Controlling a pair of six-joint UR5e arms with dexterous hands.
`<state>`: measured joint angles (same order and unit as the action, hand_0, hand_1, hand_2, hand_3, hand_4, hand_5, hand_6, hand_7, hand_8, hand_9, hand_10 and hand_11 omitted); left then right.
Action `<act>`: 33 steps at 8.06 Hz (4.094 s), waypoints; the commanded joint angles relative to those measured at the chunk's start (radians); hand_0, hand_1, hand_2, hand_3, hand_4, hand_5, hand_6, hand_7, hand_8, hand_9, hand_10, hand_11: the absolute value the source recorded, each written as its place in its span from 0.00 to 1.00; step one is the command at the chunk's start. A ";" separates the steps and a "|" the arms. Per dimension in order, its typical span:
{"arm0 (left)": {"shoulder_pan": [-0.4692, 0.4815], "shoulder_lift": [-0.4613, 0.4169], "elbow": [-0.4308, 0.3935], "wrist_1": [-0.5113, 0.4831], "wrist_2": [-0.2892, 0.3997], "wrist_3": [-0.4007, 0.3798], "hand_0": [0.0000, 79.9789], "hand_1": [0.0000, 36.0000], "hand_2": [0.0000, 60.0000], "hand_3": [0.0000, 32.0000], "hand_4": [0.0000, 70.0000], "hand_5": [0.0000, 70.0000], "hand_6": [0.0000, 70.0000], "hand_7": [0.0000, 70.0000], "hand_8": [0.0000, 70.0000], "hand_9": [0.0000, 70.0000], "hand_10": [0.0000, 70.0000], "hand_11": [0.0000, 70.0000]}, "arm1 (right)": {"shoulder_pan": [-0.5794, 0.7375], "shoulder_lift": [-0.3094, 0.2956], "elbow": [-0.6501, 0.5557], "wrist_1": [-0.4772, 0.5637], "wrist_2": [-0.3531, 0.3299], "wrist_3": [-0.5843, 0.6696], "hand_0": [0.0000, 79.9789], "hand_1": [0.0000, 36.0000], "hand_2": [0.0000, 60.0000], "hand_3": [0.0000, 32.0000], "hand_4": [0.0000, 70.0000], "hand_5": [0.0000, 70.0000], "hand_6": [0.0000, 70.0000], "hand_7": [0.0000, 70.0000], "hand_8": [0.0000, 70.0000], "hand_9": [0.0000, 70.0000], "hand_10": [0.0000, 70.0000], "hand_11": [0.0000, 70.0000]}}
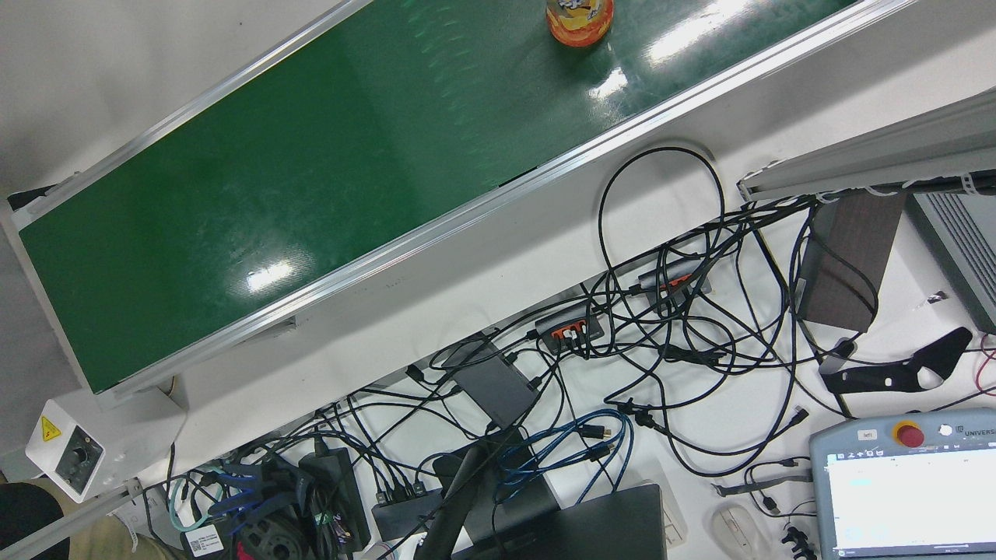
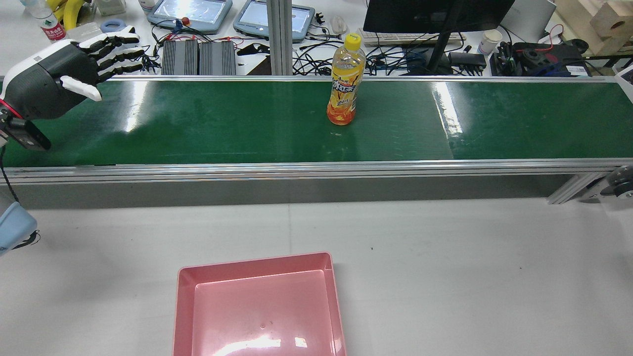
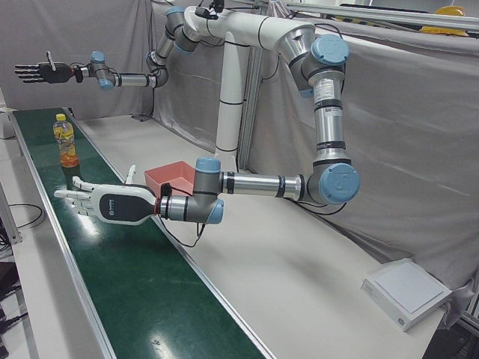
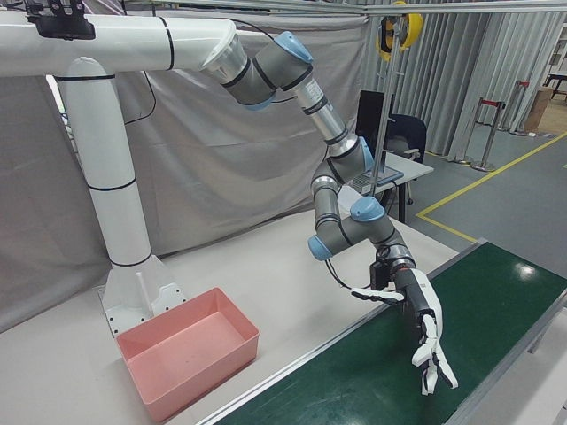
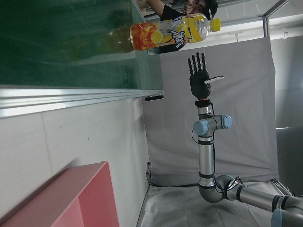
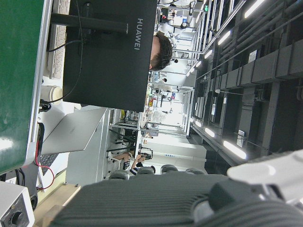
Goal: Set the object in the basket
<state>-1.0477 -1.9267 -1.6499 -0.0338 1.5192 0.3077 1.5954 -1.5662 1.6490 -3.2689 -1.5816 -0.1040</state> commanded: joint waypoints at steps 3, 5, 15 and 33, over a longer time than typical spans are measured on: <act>0.000 -0.003 -0.001 0.000 0.001 0.001 0.65 0.27 0.00 0.16 0.21 0.36 0.04 0.03 0.17 0.18 0.14 0.22 | 0.000 0.000 0.000 0.000 0.000 0.000 0.00 0.00 0.00 0.00 0.00 0.00 0.00 0.00 0.00 0.00 0.00 0.00; 0.000 -0.003 -0.001 0.000 0.001 0.001 0.65 0.27 0.00 0.17 0.21 0.36 0.04 0.02 0.16 0.17 0.14 0.22 | 0.000 0.000 0.000 0.000 0.000 0.000 0.00 0.00 0.00 0.00 0.00 0.00 0.00 0.00 0.00 0.00 0.00 0.00; 0.000 -0.003 -0.001 0.002 0.001 -0.001 0.64 0.25 0.00 0.14 0.21 0.37 0.04 0.02 0.17 0.18 0.13 0.21 | 0.000 0.000 0.000 0.000 0.000 0.000 0.00 0.00 0.00 0.00 0.00 0.00 0.00 0.00 0.00 0.00 0.00 0.00; 0.000 -0.005 -0.001 0.000 -0.001 -0.001 0.64 0.26 0.00 0.14 0.21 0.39 0.04 0.02 0.16 0.17 0.14 0.21 | 0.000 0.000 -0.002 0.000 0.000 0.000 0.00 0.00 0.00 0.00 0.00 0.00 0.00 0.00 0.00 0.00 0.00 0.00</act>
<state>-1.0477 -1.9307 -1.6506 -0.0322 1.5201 0.3068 1.5953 -1.5662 1.6475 -3.2689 -1.5815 -0.1043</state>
